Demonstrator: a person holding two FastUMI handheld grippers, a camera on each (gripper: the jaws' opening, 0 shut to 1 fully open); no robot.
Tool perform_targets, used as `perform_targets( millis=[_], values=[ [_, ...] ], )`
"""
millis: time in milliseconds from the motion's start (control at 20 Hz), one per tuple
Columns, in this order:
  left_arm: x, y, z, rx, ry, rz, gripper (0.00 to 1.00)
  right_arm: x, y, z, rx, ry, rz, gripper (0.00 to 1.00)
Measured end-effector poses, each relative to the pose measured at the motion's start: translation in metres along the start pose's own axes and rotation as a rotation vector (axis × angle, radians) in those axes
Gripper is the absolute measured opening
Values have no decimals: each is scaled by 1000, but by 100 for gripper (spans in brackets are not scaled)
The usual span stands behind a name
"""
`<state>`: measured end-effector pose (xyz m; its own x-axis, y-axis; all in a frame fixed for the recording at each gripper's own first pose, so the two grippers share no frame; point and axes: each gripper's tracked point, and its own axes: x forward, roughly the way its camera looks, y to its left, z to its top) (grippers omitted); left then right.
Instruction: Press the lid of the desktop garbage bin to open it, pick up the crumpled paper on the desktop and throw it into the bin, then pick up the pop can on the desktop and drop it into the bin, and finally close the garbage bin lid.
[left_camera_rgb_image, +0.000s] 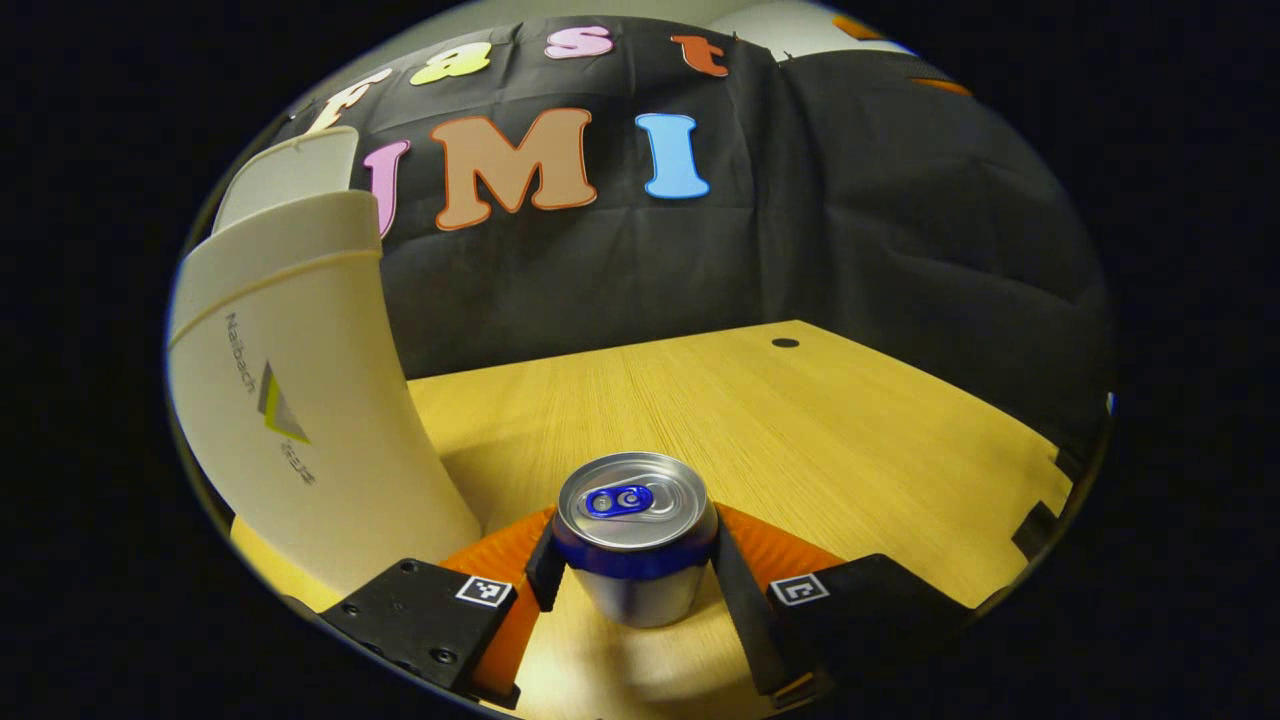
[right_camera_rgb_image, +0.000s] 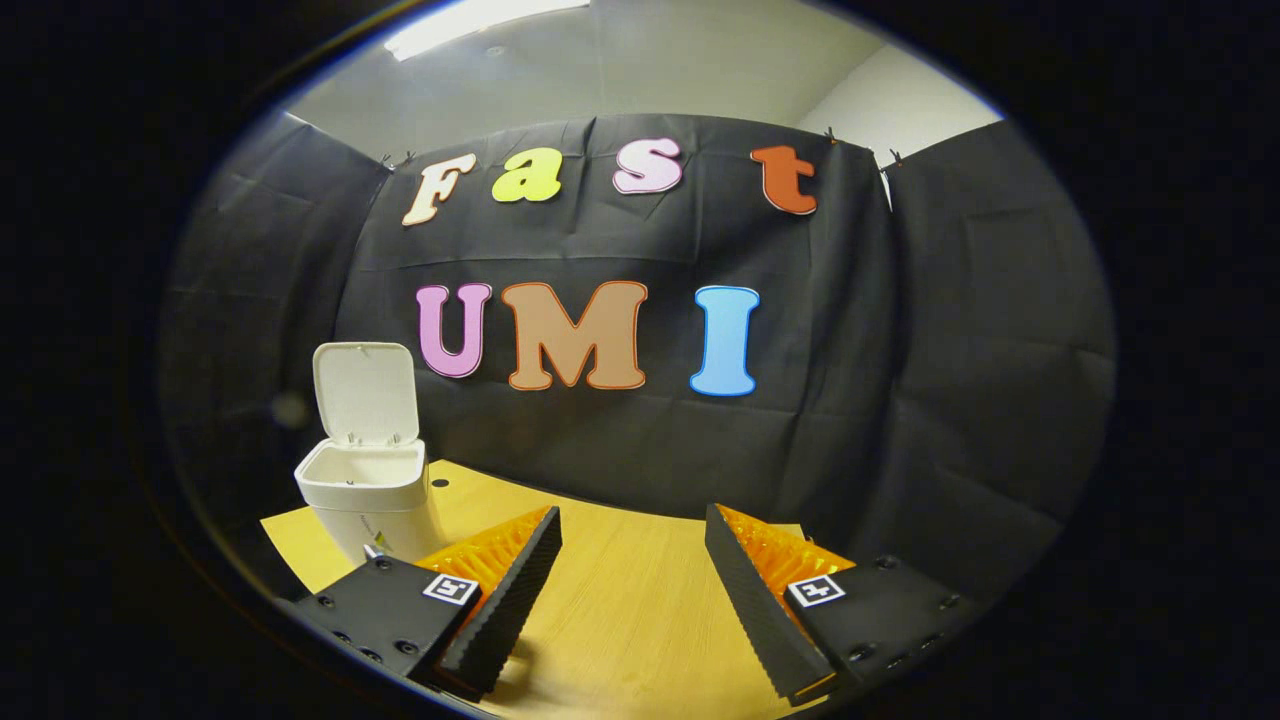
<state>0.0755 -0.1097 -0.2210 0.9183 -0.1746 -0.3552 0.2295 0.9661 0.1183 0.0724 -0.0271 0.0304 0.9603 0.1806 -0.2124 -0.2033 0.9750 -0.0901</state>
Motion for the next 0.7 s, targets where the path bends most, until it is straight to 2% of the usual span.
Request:
perform_targets(
  millis=[100,300,500,550,600,700],
  values=[
    [-16,12,21,13,-23,12,78,2,4,-11,22,11,29,100],
    [-57,35,79,8,-94,33,78,8,5,-40,60,45,72,96],
    [-103,62,173,-19,-270,87,77,20,15,-76,55,96,102,96],
    [-109,73,190,-23,-292,107,77,23,19,-86,41,111,109,100],
    [-116,88,202,-23,-311,138,77,23,27,-95,37,125,126,96],
    [-125,117,224,-20,-347,202,77,26,41,-105,58,142,167,96]
  ],
)
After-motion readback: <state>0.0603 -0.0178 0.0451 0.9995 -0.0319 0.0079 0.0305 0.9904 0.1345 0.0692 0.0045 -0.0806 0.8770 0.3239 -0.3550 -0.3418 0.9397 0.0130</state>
